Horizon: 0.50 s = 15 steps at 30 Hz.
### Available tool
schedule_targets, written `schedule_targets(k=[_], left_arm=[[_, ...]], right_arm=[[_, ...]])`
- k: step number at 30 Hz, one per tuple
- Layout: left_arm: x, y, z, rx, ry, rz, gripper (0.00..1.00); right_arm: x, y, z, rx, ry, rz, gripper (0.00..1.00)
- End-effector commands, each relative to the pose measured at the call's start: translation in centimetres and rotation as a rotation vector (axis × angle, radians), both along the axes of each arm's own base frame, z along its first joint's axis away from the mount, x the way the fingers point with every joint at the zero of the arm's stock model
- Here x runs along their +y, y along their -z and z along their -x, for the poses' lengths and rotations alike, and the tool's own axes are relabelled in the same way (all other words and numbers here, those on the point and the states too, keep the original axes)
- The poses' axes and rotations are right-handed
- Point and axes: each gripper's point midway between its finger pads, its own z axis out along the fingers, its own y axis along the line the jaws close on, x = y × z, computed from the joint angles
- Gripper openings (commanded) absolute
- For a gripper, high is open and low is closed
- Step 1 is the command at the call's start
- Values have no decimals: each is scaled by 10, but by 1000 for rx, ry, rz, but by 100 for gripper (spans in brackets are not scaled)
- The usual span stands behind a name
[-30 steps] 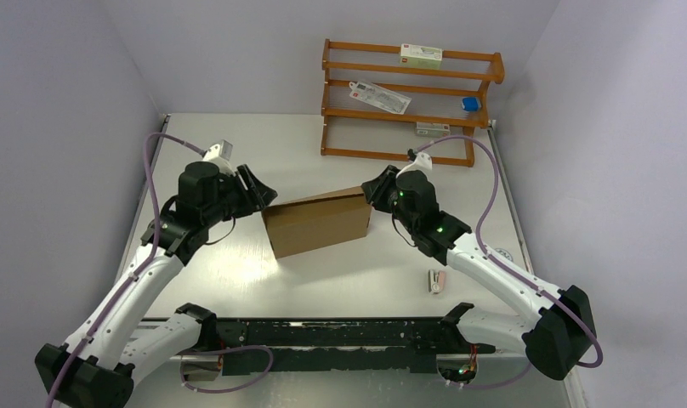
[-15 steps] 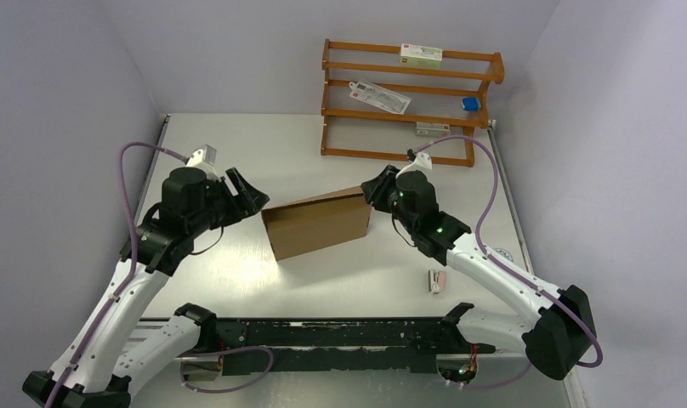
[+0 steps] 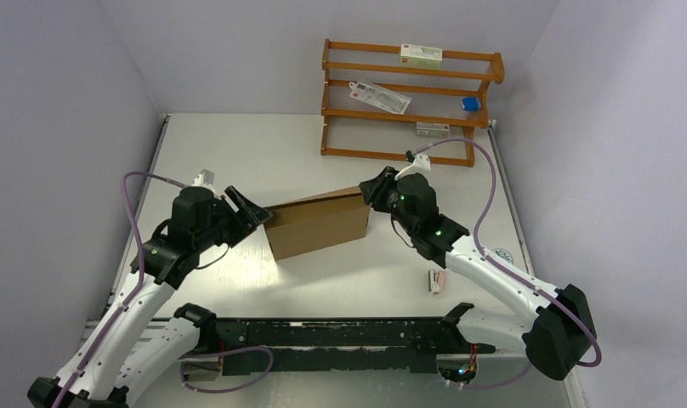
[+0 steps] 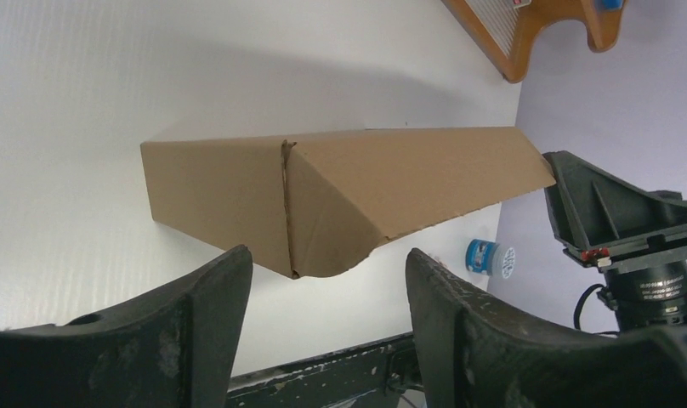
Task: Fold the paper box
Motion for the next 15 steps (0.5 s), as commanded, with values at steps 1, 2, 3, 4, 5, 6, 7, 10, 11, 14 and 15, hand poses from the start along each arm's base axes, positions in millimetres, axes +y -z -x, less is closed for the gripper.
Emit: schedule_targets(k=[1, 2, 3, 4, 5, 6, 7, 10, 11, 14, 15], left_arm=[[-10, -10, -2, -23, -8, 107, 67], [-12, -9, -2, -25, 0, 115, 65], [-14, -7, -2, -27, 9, 121, 63], [-16, -4, -2, -29, 21, 124, 60], [-17, 0, -2, -25, 27, 119, 56], [-17, 6, -3, -17, 27, 112, 53], [-17, 10, -4, -21, 30, 104, 49], [-18, 18, -10, -46, 49, 77, 39], [-17, 18, -14, -64, 51, 58, 37], [-14, 19, -27, -104, 50, -5, 33], [-13, 20, -32, -116, 48, -27, 33]], right_arm=[[-7, 40, 14, 76, -29, 103, 35], [-8, 43, 15, 82, -31, 105, 35], [-6, 39, 13, 66, -35, 91, 35], [-5, 40, 14, 66, -41, 89, 35], [-5, 42, 15, 69, -43, 89, 35], [-4, 42, 15, 67, -45, 88, 35], [-5, 45, 16, 71, -47, 90, 35], [-7, 52, 18, 78, -49, 99, 35], [-8, 54, 19, 81, -46, 104, 35], [-15, 61, 22, 90, -30, 122, 34], [-17, 65, 23, 97, -23, 129, 33]])
